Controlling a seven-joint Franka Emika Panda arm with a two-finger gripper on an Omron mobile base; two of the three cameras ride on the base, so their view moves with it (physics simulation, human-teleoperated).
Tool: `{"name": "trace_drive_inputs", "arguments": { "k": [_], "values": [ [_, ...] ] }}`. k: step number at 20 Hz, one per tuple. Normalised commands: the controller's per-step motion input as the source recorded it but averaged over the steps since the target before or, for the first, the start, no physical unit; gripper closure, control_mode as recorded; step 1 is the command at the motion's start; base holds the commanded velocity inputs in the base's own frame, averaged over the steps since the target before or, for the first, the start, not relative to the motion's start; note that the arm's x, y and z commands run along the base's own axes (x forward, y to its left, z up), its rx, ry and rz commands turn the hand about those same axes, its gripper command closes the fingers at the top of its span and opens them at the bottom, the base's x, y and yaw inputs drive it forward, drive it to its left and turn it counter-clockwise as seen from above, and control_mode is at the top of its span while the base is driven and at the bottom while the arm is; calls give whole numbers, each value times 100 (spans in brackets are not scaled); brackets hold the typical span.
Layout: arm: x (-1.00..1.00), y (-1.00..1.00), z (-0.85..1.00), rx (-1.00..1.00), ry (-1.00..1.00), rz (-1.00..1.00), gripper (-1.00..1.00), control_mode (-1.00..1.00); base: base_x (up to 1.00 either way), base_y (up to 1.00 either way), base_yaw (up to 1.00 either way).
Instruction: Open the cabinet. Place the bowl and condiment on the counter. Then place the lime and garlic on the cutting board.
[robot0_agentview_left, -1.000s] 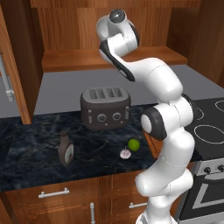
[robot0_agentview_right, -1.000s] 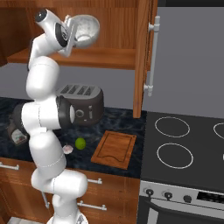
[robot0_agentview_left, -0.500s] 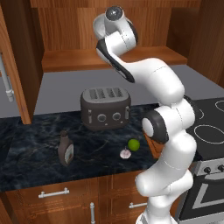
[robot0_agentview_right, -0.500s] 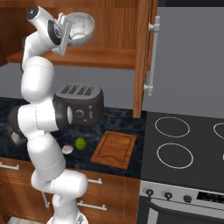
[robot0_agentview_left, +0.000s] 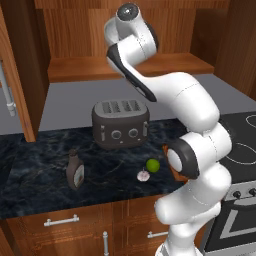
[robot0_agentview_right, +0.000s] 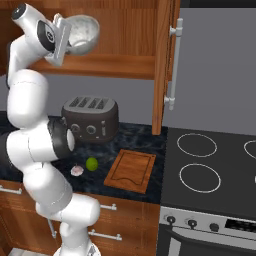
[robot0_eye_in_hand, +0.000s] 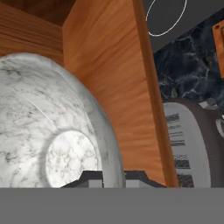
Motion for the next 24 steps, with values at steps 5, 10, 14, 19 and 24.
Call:
{"name": "trace_drive_inputs", "arguments": {
  "k": [5, 10, 14, 19, 24],
  "values": [
    [-66, 13, 0, 0, 0, -1, 100, -100, 0, 0, 0],
    [-62, 14, -1, 0, 0, -1, 100, -100, 0, 0, 0],
    [-61, 14, -5, 0, 0, -1, 100, -100, 0, 0, 0],
    [-62, 14, -6, 0, 0, -1, 100, -100, 0, 0, 0],
    [-61, 14, -6, 0, 0, -1, 100, -100, 0, 0, 0]
  ]
}}
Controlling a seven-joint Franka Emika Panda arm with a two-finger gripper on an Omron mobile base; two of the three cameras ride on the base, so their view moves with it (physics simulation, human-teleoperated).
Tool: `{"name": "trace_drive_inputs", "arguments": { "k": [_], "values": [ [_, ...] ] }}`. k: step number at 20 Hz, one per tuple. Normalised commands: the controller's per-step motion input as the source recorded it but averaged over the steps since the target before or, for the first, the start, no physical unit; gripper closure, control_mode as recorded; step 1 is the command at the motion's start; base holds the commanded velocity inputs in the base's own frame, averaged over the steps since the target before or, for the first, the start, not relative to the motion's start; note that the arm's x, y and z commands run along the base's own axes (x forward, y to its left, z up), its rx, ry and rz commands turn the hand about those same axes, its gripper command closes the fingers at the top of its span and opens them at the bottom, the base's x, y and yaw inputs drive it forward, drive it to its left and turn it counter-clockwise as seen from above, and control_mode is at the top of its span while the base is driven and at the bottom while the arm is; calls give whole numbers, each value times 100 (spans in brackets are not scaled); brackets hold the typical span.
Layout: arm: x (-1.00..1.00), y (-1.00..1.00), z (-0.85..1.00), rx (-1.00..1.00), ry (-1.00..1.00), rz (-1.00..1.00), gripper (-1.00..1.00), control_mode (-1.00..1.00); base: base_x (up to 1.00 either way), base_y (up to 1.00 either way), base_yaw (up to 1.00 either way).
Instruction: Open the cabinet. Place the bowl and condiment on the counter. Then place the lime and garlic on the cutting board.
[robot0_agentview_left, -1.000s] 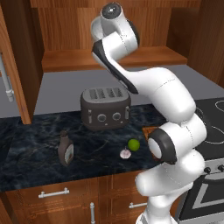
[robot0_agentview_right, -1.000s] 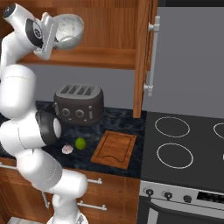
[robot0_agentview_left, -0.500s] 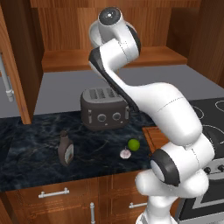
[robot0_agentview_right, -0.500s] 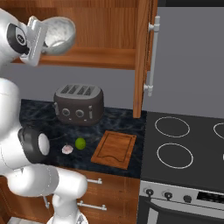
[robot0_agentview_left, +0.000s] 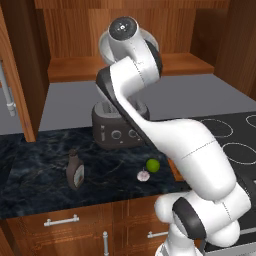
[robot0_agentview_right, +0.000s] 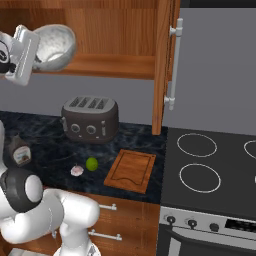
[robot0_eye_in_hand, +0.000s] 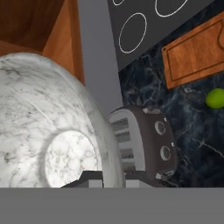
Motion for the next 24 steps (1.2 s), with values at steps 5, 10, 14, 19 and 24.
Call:
{"name": "trace_drive_inputs", "arguments": {
  "k": [5, 10, 14, 19, 24],
  "values": [
    [-62, 14, -8, 0, 0, 0, 100, -100, 0, 0, 0],
    [-52, 9, -17, 0, 2, 0, 100, -100, 0, 0, 0],
    [-42, 1, -25, 0, 5, 0, 100, -100, 0, 0, 0],
    [-16, 0, -27, 0, 7, 0, 100, -100, 0, 0, 0],
    [-1, 0, -22, 0, 4, 0, 100, -100, 0, 0, 0]
  ]
}}
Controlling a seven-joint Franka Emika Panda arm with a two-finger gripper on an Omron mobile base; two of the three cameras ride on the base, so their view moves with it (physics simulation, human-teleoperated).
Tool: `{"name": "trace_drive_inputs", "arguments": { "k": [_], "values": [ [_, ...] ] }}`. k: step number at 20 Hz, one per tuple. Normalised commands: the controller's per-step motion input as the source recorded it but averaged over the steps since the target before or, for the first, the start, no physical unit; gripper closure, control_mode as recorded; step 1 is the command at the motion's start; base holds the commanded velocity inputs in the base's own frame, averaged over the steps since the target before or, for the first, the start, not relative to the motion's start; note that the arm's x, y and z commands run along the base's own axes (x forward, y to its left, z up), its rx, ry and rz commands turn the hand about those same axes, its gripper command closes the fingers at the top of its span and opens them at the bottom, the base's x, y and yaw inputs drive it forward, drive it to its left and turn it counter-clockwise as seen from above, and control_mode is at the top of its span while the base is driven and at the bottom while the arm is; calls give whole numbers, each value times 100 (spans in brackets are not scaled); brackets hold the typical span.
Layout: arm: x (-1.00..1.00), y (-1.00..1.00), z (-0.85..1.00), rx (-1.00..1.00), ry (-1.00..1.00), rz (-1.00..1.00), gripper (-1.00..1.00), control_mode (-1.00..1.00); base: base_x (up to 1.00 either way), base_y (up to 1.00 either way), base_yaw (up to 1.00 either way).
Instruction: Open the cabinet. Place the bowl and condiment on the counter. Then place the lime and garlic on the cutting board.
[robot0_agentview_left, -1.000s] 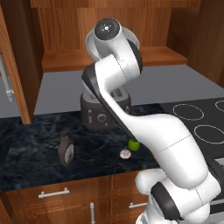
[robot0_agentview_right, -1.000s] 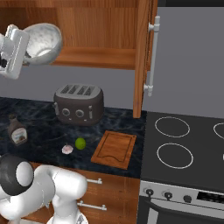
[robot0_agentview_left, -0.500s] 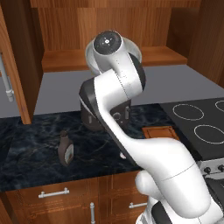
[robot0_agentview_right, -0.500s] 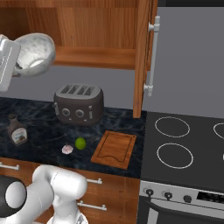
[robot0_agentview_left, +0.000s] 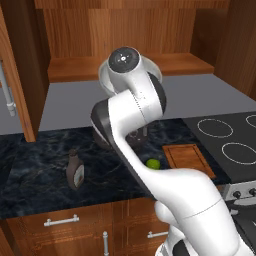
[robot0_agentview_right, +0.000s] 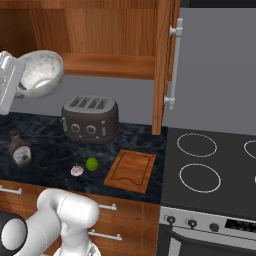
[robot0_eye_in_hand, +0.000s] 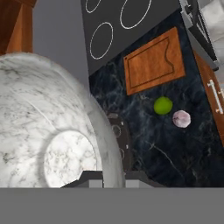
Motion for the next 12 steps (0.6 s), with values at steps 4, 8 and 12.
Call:
{"name": "trace_drive_inputs", "arguments": {
  "k": [4, 8, 12],
  "values": [
    [0, 0, -27, 1, 8, 0, 100, -100, 0, 0, 0],
    [0, 0, -33, 0, 13, 0, 100, -100, 0, 0, 0],
    [0, 0, -38, 0, 15, 0, 100, -100, 0, 0, 0]
  ]
}}
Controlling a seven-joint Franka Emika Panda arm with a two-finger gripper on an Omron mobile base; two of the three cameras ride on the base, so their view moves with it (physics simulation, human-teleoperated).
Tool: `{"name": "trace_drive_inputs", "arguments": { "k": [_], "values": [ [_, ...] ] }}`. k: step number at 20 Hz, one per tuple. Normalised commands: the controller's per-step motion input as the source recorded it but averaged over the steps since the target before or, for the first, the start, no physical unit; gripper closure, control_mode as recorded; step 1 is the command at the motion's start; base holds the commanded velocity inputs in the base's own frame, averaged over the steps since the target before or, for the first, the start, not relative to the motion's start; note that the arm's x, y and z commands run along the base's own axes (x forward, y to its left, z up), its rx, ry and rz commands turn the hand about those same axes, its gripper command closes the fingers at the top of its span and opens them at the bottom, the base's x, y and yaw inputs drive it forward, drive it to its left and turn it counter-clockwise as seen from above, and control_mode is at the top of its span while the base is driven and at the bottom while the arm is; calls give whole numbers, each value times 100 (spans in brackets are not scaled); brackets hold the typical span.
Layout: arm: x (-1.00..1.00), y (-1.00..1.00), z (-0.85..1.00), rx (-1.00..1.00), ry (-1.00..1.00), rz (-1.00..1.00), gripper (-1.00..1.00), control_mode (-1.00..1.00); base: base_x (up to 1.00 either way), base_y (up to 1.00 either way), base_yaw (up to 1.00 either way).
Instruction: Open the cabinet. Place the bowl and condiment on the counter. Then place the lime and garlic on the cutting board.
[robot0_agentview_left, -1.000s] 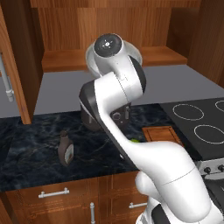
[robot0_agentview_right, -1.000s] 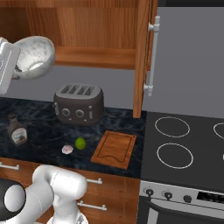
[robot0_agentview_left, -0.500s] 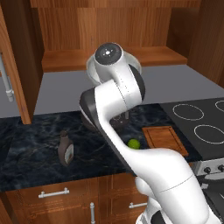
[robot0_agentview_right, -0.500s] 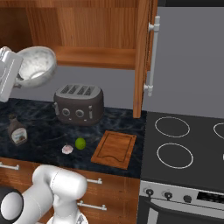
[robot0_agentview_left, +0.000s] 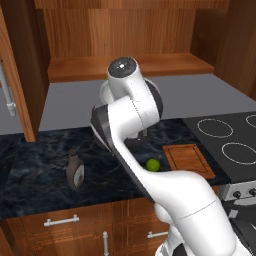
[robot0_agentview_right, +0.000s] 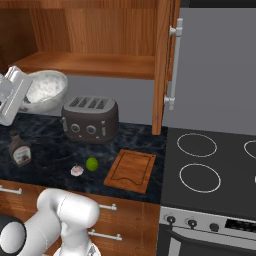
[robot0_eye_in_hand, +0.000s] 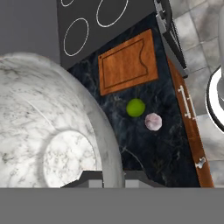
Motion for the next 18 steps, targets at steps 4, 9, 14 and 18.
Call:
{"name": "trace_drive_inputs", "arguments": {
  "k": [4, 9, 14, 18],
  "values": [
    [0, 0, -42, 0, 14, 0, 100, -100, 0, 0, 0],
    [-5, -2, -34, 0, 4, 0, 100, -100, 0, 0, 0],
    [-7, -5, -34, 0, 0, 0, 100, -100, 0, 0, 0],
    [-1, -1, -32, 0, 0, 0, 100, -100, 0, 0, 0]
  ]
}}
